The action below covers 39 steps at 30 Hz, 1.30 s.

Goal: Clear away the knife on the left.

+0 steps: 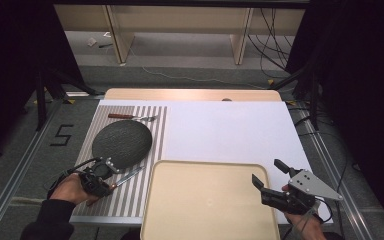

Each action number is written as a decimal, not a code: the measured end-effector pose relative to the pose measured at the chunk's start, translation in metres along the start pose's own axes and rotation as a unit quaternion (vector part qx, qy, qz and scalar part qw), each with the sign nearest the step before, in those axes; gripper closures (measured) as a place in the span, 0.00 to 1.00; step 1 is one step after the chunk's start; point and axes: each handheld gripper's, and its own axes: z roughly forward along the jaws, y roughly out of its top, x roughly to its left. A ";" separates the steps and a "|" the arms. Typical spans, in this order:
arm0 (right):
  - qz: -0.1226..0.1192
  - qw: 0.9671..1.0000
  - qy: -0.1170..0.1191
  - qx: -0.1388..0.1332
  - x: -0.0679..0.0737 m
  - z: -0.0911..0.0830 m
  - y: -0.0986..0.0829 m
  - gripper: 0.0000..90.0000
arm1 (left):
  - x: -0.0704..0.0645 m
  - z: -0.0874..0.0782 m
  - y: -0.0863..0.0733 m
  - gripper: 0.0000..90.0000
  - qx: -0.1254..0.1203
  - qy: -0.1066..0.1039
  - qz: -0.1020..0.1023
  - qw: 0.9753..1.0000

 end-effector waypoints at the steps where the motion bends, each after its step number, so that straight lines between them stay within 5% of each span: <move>1: 0.000 1.000 0.000 0.000 0.000 0.000 0.000 0.20 | 0.000 0.000 0.000 0.82 0.000 0.000 0.001 1.000; 9: 0.000 1.000 0.000 0.000 0.000 0.000 0.000 0.20 | -0.002 0.000 0.001 0.85 -0.006 0.007 0.015 1.000; 35: 0.001 1.000 0.000 -0.001 0.000 -0.001 0.000 0.20 | -0.023 -0.041 0.013 0.85 -0.065 -0.006 -0.040 0.997; 39: 0.001 1.000 0.000 -0.001 0.000 -0.001 0.000 0.21 | -0.030 -0.044 0.017 0.85 -0.073 -0.013 -0.034 0.997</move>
